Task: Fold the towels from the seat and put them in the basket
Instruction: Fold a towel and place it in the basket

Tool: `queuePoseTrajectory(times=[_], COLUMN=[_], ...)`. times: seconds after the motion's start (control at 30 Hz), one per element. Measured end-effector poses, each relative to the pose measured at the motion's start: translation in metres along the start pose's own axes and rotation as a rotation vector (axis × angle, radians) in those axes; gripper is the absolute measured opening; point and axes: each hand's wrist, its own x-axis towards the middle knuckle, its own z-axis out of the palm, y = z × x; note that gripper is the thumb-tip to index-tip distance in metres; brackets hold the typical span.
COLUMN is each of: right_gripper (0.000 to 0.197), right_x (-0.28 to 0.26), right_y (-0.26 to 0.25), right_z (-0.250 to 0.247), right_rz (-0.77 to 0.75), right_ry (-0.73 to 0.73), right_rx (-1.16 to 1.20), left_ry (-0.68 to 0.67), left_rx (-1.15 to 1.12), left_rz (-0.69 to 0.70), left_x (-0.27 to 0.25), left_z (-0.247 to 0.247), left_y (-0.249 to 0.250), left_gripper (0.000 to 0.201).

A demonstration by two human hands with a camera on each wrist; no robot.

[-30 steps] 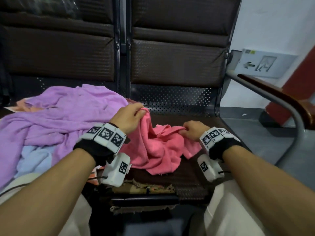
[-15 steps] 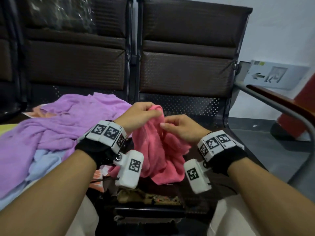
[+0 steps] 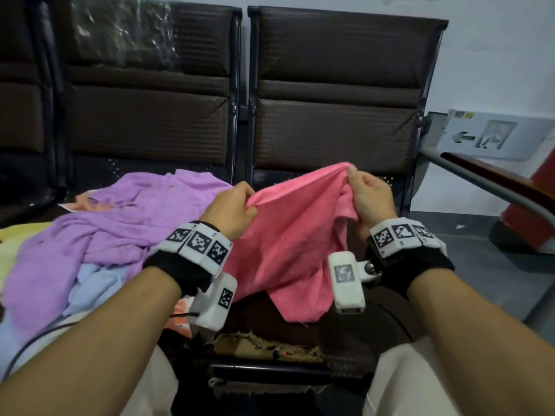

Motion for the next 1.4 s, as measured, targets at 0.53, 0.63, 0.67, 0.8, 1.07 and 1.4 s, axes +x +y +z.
queuePoseTrajectory(times=[0.53,0.63,0.67,0.8,1.07,1.4], right_gripper=[0.027,0.008,0.004,0.026,0.017,0.019], right_x=[-0.036,-0.038,-0.039,-0.044,-0.046,-0.039], right_y=[0.003,0.001,-0.001,-0.008,0.002,0.006], right_z=[0.003,0.008,0.010,0.022,0.033,0.024], right_rz=[-0.425,-0.527,-0.587,-0.514,-0.200,-0.251], right_ry=[-0.655,-0.637,-0.627,-0.607,-0.777,-0.695], right_rx=[-1.145,-1.152,-1.073,-0.658,-0.450,-0.475], left_ry=[-0.201,-0.168,-0.153,-0.150,-0.237,-0.186], left_rx=[-0.371,-0.522,-0.573,-0.694,-0.685,-0.693], left_rz=[-0.219,-0.244,-0.245,-0.225,-0.201,-0.135], left_x=[0.006,0.007,0.008,0.005,0.000,0.002], left_z=[-0.010,-0.012,-0.014,-0.022,-0.028,-0.033], left_y=[0.003,0.007,0.007,0.006,0.004,-0.017], left_gripper=[0.035,0.026,0.022,0.019,0.008,0.022])
